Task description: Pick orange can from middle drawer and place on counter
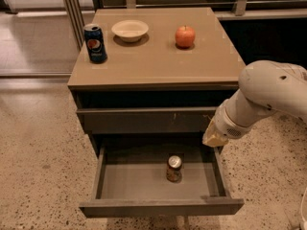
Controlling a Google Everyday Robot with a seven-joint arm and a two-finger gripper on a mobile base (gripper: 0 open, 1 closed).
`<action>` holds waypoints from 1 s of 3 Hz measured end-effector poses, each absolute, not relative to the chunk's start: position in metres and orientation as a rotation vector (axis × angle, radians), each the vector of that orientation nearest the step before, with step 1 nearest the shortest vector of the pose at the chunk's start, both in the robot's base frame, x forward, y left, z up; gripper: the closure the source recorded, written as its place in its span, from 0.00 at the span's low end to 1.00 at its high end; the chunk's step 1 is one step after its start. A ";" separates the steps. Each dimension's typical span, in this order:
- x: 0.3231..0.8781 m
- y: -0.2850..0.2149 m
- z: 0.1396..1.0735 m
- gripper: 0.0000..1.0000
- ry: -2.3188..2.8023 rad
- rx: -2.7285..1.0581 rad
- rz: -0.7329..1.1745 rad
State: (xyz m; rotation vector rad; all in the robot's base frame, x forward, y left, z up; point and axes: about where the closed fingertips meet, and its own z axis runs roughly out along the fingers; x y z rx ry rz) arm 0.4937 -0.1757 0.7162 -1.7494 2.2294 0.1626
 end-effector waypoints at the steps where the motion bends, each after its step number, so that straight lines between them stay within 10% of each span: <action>1: 0.489 -0.183 0.691 1.00 2.226 -1.731 0.160; 3: 0.494 -0.203 0.581 1.00 2.158 -1.550 0.243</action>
Offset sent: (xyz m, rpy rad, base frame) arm -0.0007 -0.0413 -0.1766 0.1994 -0.1277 -0.1146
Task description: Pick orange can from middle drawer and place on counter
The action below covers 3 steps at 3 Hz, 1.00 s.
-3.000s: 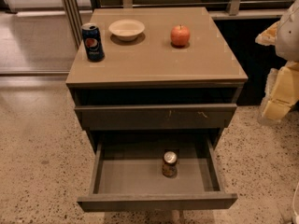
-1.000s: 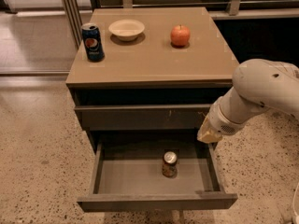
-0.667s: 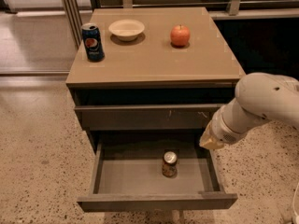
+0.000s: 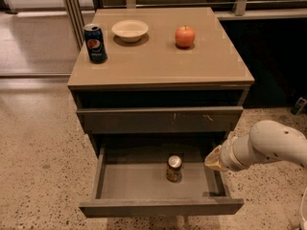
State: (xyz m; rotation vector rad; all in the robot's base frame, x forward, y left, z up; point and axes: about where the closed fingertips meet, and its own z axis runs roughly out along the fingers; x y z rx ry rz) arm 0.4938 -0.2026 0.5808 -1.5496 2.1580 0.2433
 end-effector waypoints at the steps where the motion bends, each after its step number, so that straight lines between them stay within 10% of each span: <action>1: 0.484 -0.198 0.535 1.00 2.182 -1.544 0.335; 3: 0.484 -0.196 0.532 1.00 2.140 -1.534 0.347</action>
Offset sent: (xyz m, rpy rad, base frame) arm -0.0076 0.0032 -0.0432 0.0391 0.0479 0.0030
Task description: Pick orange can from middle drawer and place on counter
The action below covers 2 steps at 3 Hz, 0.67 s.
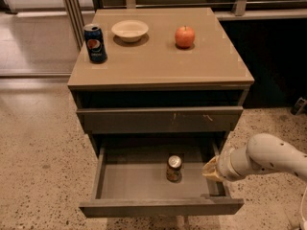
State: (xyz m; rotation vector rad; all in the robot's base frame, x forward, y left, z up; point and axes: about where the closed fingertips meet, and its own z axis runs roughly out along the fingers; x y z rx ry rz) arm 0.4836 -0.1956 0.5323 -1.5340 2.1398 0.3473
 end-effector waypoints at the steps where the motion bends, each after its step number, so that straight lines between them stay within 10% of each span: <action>1: 0.494 -0.179 0.531 0.81 2.036 -1.508 0.402; 2: 0.509 -0.156 0.528 0.59 1.940 -1.490 0.471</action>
Offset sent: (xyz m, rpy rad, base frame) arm 0.0448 0.0641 -0.0041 0.2941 -0.1374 0.1023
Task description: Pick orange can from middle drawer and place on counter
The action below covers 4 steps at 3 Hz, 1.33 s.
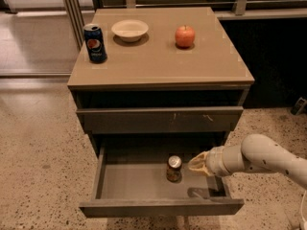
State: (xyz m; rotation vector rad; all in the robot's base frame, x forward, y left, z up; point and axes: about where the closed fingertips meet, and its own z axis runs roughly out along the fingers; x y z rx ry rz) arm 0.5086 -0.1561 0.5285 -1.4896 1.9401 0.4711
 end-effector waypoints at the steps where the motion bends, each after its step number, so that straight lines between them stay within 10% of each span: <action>1: 0.519 -0.136 0.518 0.35 1.896 -1.489 0.544; 4: 0.535 -0.110 0.485 0.18 1.874 -1.489 0.622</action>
Offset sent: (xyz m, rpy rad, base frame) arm 0.0227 0.0403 -0.0361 0.1012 0.0527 0.0690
